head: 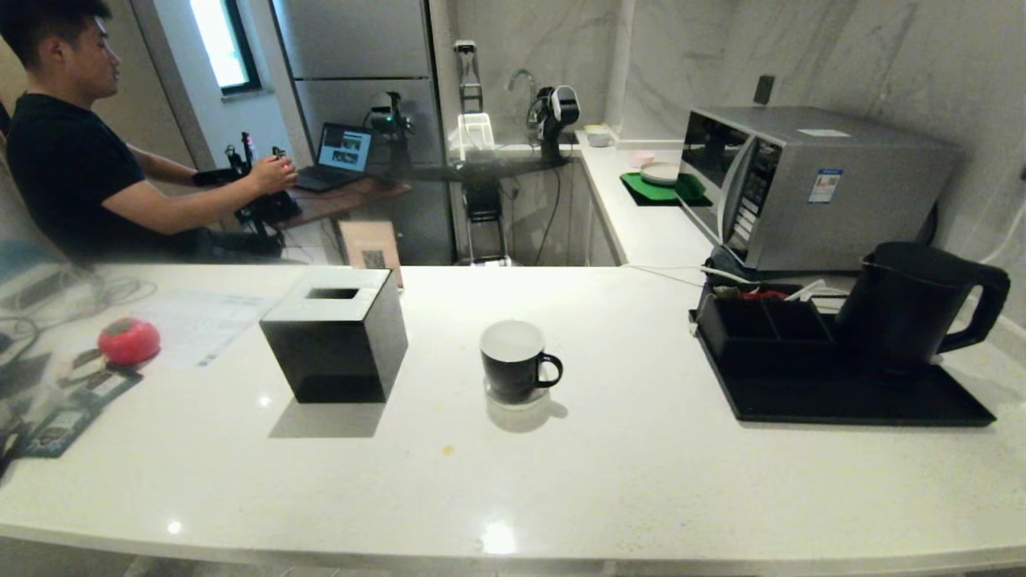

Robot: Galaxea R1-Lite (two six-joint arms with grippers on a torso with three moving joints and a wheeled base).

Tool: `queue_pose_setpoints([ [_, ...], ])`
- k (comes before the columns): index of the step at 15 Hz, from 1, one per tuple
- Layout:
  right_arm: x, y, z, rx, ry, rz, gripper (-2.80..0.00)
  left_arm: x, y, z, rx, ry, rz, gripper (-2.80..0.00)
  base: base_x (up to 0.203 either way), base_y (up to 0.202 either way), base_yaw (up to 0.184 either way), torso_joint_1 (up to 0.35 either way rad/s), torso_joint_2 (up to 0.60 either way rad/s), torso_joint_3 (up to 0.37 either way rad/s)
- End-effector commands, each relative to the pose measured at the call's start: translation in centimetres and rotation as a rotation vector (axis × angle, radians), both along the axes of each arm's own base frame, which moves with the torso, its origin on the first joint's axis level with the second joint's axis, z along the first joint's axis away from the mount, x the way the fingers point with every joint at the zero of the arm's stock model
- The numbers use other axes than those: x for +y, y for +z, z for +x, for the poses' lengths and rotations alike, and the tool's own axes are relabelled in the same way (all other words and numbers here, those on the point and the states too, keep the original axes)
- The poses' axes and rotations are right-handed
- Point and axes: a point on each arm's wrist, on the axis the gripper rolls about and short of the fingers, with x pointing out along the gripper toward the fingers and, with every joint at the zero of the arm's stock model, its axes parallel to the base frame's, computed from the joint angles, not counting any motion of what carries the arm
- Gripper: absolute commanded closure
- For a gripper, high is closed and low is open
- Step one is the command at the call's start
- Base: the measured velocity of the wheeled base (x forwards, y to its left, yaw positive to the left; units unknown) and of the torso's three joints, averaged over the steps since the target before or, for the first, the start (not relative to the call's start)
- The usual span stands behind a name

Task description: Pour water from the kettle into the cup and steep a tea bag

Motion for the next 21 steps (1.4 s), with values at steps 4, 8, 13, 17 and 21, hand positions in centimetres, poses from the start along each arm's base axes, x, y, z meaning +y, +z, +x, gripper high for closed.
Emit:
queue_pose_setpoints([
  [4, 0.00, 0.01, 0.01, 0.000, 0.001, 0.001, 0.00, 0.00, 0.01, 0.01, 0.000, 0.000, -0.001, 0.00, 0.000, -0.194, 0.001, 0.002, 0.00, 0.002],
  [8, 0.00, 0.01, 0.01, 0.000, 0.000, 0.001, 0.00, 0.00, 0.01, 0.01, 0.000, 0.000, -0.001, 0.00, 0.000, -0.093, 0.000, 0.004, 0.00, 0.001],
  [13, 0.00, 0.01, 0.01, 0.000, 0.001, 0.001, 0.00, 0.00, 0.01, 0.01, 0.000, 0.000, -0.001, 0.00, 0.000, 0.000, 0.000, 0.000, 0.00, 0.000],
  [17, 0.00, 0.01, 0.01, 0.000, 0.001, 0.001, 0.00, 0.00, 0.01, 0.01, 0.000, 0.000, -0.001, 0.00, 0.000, 0.000, 0.000, 0.000, 0.00, 0.000],
  [21, 0.00, 0.01, 0.01, 0.000, 0.000, 0.001, 0.00, 0.00, 0.01, 0.01, 0.000, 0.000, -0.001, 0.00, 0.000, 0.000, 0.000, 0.000, 0.00, 0.000],
])
